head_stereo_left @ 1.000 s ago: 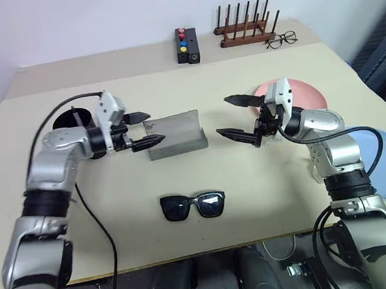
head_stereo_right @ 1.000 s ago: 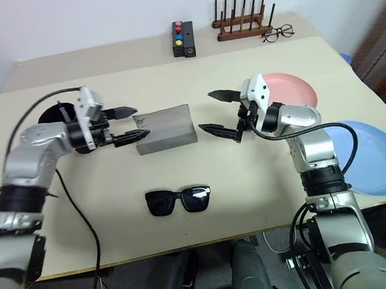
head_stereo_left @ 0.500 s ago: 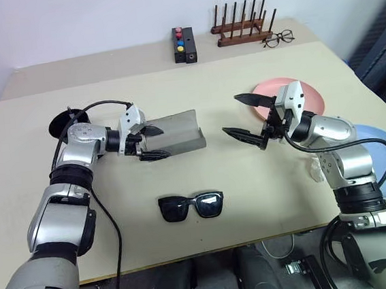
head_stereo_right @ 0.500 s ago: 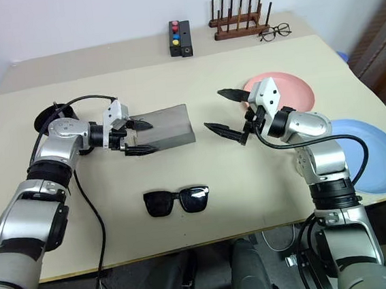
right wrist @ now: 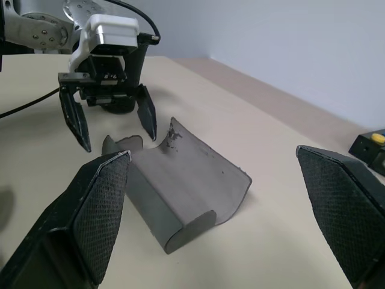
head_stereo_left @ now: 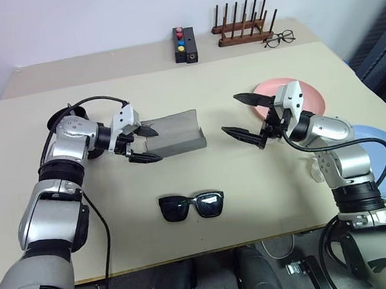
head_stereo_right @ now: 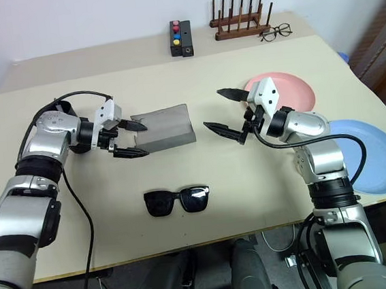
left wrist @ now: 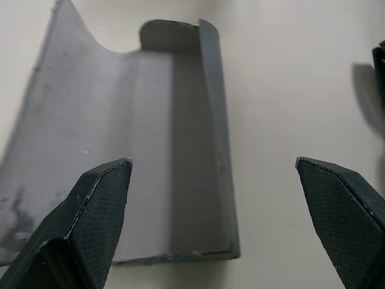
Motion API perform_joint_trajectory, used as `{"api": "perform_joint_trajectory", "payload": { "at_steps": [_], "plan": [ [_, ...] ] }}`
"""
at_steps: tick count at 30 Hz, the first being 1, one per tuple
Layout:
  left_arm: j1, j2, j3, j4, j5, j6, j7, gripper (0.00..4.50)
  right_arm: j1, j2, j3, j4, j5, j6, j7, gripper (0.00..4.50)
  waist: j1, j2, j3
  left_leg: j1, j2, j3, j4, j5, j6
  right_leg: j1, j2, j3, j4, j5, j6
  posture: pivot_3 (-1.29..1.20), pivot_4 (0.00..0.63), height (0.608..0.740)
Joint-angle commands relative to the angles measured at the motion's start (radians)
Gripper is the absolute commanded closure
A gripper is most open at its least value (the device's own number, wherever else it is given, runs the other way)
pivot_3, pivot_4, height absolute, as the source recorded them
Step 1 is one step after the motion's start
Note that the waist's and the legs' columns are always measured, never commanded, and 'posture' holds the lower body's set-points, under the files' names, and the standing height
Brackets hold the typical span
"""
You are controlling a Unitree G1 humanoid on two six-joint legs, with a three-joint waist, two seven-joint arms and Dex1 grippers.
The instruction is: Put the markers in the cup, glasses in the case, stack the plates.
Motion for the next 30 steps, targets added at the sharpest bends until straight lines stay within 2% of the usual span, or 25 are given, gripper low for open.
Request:
{"api": "perform_joint_trajectory", "payload": {
  "at_steps": [1, 10, 30],
  "plan": [
    [-0.006, 0.005, 0.010, -0.021, 0.007, -0.015, -0.015, 0.04, -0.032, -0.006, -0.011, -0.002, 0.011, -0.016, 0.007, 0.00, -0.001, 0.000, 0.000, 0.000, 0.000, 0.000, 0.000, 0.000, 0.000, 0.000, 0.000, 0.000, 0.000, 0.000, 0.000, 0.00, 0.150, 0.740],
    [0.002, 0.044, 0.009, -0.074, 0.020, -0.025, -0.065, 0.04, -0.039, 0.004, -0.007, 0.011, 0.005, -0.031, 0.004, 0.00, -0.002, 0.000, 0.000, 0.000, 0.000, 0.000, 0.000, 0.000, 0.000, 0.000, 0.000, 0.000, 0.000, 0.000, 0.000, 0.00, 0.150, 0.740],
    [0.047, 0.059, 0.010, -0.175, 0.016, 0.007, -0.072, 0.04, -0.048, 0.016, 0.004, 0.025, 0.006, -0.042, 0.006, 0.00, -0.002, 0.000, 0.000, 0.000, 0.000, 0.000, 0.000, 0.000, 0.000, 0.000, 0.000, 0.000, 0.001, 0.000, 0.000, 0.00, 0.150, 0.740]
  ]
}}
